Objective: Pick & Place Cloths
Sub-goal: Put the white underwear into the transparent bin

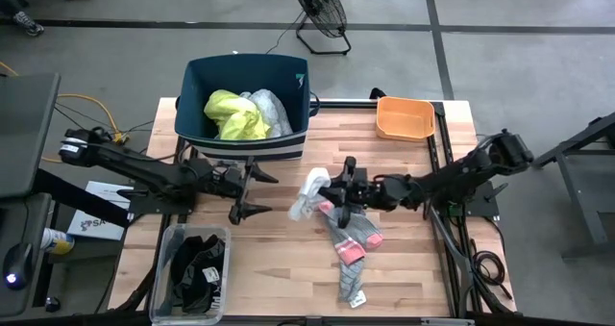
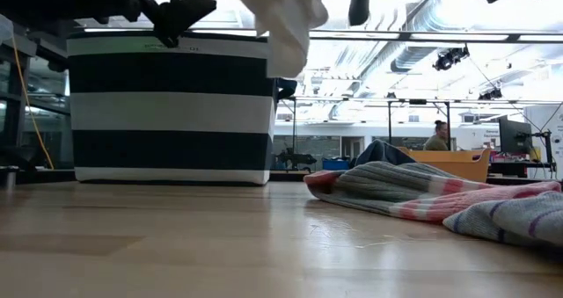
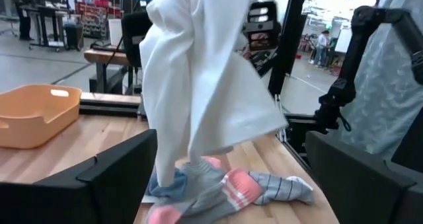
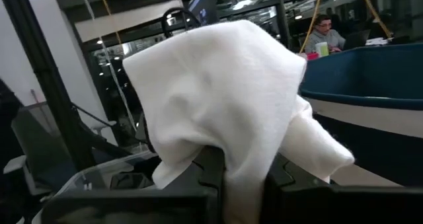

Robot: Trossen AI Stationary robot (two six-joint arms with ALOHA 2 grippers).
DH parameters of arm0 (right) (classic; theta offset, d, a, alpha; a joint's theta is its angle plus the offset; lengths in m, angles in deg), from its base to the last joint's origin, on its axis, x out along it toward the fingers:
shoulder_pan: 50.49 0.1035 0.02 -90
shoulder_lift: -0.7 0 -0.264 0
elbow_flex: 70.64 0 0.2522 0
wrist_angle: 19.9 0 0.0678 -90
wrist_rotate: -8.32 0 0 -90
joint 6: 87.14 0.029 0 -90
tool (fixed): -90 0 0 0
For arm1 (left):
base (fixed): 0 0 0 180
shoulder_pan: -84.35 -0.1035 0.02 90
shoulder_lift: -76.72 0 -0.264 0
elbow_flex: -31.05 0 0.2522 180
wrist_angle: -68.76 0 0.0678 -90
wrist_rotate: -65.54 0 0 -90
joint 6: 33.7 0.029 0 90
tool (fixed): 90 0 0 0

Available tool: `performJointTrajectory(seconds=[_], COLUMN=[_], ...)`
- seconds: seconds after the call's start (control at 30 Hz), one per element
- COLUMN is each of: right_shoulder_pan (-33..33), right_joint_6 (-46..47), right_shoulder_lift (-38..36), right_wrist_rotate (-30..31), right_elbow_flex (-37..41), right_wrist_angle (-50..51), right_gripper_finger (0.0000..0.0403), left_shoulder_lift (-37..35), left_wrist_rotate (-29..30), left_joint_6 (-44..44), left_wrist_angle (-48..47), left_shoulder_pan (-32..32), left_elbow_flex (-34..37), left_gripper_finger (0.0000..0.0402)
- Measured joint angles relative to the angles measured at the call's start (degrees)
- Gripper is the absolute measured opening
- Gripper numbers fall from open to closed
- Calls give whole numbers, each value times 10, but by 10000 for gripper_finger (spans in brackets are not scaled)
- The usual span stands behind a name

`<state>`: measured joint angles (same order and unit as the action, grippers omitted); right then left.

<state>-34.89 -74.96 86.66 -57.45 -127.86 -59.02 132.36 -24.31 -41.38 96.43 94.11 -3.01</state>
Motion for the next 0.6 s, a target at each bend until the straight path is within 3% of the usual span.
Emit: performJointTrajectory(seconds=[0.27, 0.6], right_shoulder_pan=[-16, -27], right_joint_6=[0, -3], right_shoulder_lift=[46, 81], right_wrist_rotate=[-65, -73], right_elbow_flex=[-53, -98], right_wrist_angle=[7, 33], right_gripper_finger=[31, 31], left_shoulder_lift=[47, 78], left_wrist_rotate=[7, 4], left_joint_6=[11, 12], left_wrist_angle=[6, 10], left_shoulder_pan=[0, 0], left_elbow_flex=[-27, -50], left_gripper_finger=[379, 379])
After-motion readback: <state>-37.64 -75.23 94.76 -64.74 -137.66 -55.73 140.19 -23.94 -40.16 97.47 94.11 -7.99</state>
